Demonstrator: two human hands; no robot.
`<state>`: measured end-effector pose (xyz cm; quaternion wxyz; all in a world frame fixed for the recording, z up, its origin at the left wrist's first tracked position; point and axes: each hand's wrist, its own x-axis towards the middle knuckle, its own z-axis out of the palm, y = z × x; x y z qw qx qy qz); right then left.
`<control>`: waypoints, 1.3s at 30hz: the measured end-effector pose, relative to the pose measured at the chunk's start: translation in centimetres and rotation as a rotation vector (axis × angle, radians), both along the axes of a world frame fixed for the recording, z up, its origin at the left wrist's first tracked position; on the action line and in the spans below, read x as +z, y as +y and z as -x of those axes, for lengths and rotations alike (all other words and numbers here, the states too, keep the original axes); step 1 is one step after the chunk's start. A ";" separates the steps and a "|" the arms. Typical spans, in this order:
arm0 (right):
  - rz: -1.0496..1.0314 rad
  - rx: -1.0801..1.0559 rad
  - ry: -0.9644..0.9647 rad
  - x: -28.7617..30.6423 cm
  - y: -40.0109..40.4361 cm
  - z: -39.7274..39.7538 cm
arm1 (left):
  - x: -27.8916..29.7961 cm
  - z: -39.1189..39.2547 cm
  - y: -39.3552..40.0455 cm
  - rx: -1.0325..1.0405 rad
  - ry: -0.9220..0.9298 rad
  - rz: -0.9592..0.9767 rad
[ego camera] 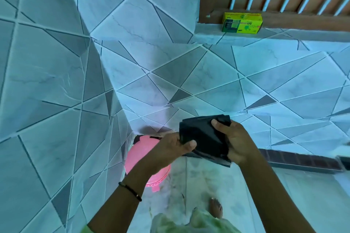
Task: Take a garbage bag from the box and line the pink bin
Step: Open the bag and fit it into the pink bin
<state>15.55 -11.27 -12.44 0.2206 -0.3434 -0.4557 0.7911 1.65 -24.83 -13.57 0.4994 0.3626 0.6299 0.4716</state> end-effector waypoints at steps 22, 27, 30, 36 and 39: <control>-0.223 -0.146 -0.100 0.1 -1.1 -2.6 | -0.9 -3.4 -0.8 0.180 0.014 0.014; -0.263 0.228 -0.200 -0.2 -1.8 -3.8 | 0.2 -4.1 0.5 0.444 -0.112 -0.035; -0.215 0.087 -0.191 -1.0 -1.7 -4.3 | 0.5 -4.4 1.2 0.403 -0.315 0.005; -0.169 -0.107 -0.142 -1.3 0.3 -5.6 | 0.2 -5.2 0.5 0.249 -0.504 0.105; -0.152 -0.109 -0.115 -1.2 0.3 -5.7 | 0.1 -5.6 0.5 0.296 -0.474 0.070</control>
